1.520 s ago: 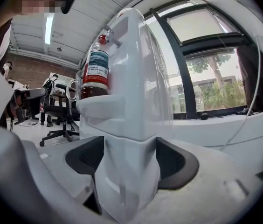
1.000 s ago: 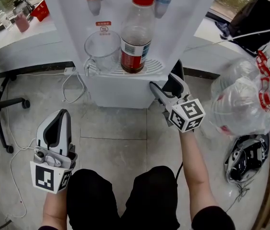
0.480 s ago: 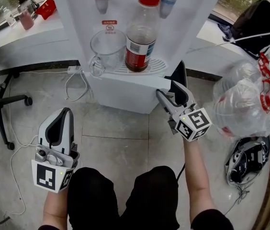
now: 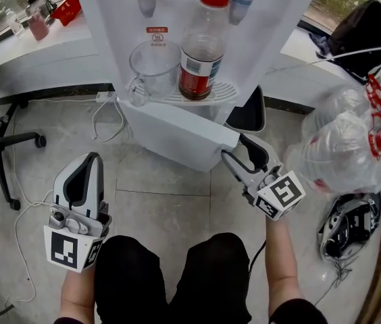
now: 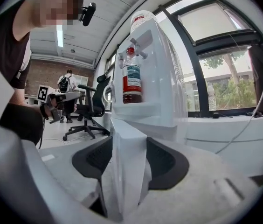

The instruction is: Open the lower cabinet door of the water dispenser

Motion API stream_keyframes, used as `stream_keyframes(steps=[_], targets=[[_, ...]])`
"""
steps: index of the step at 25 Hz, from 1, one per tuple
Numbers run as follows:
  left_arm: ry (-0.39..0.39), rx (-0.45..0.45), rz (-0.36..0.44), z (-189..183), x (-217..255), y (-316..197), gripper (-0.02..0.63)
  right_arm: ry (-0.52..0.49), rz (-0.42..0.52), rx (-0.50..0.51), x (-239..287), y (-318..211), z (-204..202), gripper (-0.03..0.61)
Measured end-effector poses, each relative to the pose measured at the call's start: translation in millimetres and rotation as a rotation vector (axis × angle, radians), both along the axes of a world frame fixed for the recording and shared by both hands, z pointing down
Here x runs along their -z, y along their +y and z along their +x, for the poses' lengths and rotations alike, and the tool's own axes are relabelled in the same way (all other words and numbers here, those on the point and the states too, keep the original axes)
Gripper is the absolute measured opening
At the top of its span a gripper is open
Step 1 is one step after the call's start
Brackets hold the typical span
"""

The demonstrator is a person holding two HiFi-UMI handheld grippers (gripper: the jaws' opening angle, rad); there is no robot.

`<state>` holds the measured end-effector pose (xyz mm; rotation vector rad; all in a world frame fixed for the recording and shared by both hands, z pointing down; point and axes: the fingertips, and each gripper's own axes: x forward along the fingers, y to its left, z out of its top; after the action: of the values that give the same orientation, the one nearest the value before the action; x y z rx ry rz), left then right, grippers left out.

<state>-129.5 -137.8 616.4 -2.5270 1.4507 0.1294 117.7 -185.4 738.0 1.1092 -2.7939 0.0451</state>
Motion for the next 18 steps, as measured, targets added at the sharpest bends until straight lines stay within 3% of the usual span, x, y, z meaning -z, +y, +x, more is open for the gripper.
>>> stream_keyframes(steps=[5, 8, 13, 18], targets=[[-0.002, -0.013, 0.016, 4, 2, 0, 0.008, 0.024, 0.004, 0.075, -1, 28, -10, 0.229], [0.004, -0.019, 0.015, 4, 2, 1, 0.008, 0.02, -0.003, 0.106, 0, 37, -13, 0.167], [0.006, -0.021, 0.028, 5, 5, 3, 0.008, 0.029, -0.014, 0.177, 0, 49, -19, 0.163], [-0.009, -0.01, 0.024, 2, 5, 6, 0.008, -0.002, 0.062, 0.331, 18, 73, -43, 0.153]])
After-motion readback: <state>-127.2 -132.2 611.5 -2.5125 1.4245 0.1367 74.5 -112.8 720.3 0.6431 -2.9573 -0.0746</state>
